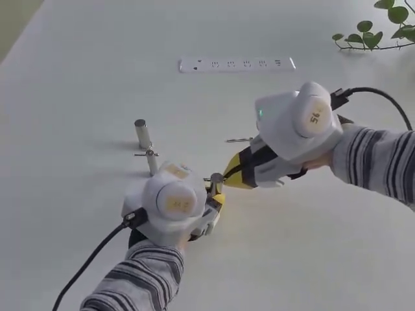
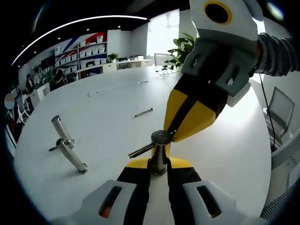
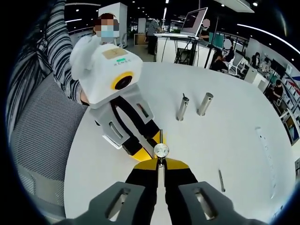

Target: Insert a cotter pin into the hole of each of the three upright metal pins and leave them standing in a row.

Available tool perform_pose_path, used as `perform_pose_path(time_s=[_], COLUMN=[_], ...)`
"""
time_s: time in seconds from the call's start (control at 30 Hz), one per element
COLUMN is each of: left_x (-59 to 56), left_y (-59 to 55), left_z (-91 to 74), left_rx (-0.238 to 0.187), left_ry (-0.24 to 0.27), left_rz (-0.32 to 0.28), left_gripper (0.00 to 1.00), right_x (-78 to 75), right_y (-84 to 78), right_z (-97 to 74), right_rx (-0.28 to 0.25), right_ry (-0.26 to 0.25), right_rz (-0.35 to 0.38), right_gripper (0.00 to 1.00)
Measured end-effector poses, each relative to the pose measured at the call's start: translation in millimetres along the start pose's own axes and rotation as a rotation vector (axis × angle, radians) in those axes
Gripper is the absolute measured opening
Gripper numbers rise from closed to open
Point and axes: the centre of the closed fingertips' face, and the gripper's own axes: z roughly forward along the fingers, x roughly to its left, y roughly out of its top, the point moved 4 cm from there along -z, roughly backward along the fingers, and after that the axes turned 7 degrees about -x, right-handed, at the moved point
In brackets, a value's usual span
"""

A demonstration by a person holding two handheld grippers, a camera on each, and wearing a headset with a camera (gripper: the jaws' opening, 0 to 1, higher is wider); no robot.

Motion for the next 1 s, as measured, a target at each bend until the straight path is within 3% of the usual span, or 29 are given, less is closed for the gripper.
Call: perform_pose_path(time_s=[0.2,0.5,1.0], left_x=[-0.2,-0.7,-3.5], left_y=[-1.7,-5.1,4.4], left_z=[-0.4,-11.9,-35.2], left_rx=[0.013,0.025,-0.021], left_ry=[0.001,-0.017,-0.08], left_rz=[-0.014,-0.008,-0.035], left_gripper=[0.12,0.29,0.48], right_x=[-1.4,-2.4,-2.2], right_y=[-2.1,1.6,2.7], right_z=[1.5,3.9,18.6], right_rx=[-0.003,-0.035,-0.033], right_ry=[-0.008,-0.031,-0.054], right_rz=[0.006,0.056,0.137], right_gripper=[0.04,0.14,0.09])
